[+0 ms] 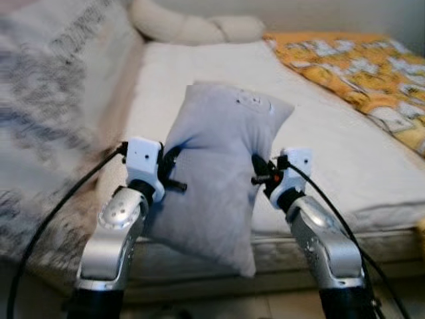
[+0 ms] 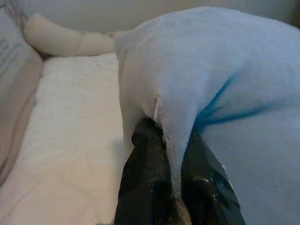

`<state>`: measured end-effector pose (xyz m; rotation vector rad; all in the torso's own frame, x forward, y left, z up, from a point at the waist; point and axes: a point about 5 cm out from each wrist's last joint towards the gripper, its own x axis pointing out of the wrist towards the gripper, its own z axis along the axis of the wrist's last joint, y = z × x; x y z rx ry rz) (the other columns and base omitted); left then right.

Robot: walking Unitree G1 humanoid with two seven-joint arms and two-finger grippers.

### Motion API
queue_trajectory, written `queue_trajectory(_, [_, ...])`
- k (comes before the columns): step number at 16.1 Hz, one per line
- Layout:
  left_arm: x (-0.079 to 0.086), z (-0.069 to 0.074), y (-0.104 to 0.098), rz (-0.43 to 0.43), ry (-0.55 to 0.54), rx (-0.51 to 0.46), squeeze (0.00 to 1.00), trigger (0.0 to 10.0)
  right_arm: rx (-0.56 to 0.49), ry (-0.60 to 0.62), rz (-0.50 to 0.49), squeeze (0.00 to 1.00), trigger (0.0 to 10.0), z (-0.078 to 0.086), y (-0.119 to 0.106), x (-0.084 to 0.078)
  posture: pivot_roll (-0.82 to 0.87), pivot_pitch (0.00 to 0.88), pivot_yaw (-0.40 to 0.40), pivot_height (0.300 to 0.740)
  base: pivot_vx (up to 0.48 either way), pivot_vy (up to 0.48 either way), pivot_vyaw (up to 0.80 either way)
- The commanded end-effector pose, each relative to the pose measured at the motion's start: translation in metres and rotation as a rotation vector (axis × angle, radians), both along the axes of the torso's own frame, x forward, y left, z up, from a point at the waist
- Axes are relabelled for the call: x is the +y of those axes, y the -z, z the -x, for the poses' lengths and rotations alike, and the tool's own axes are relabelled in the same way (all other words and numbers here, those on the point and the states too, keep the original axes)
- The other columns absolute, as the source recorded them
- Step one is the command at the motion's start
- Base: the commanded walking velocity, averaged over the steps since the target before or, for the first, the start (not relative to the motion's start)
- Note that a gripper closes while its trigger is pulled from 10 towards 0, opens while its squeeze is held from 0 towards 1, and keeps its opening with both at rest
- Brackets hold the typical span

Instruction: Clean up the room

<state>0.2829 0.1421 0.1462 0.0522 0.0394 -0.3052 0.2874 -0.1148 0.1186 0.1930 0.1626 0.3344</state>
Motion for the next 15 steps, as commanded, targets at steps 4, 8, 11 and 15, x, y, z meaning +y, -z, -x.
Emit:
queue_trajectory(4, [0.006,-0.003,-0.016,-0.013,-0.025,-0.074,0.00,10.0,-0.017,0.024,-0.009,0.00,10.0,-0.002,-0.002,-0.006,-0.03,0.000,-0.009,0.740,0.000,0.000,0.00])
queue_trajectory(8, [0.008,-0.004,-0.016,-0.011,-0.025,-0.072,0.00,10.0,-0.017,-0.007,-0.015,0.00,10.0,-0.003,-0.002,-0.004,-0.03,0.000,-0.008,0.740,0.147,0.000,0.00])
queue_trajectory(11, [0.010,-0.004,-0.016,-0.013,-0.029,-0.070,0.00,10.0,-0.024,-0.051,-0.002,0.00,10.0,-0.002,-0.002,0.002,-0.02,0.000,-0.008,0.740,0.336,0.000,0.53])
queue_trajectory(15, [0.011,-0.004,-0.015,-0.023,-0.027,-0.062,0.00,10.0,-0.006,-0.073,-0.017,0.00,10.0,-0.001,0.001,0.004,-0.02,0.000,-0.009,0.740,0.342,0.000,0.40])
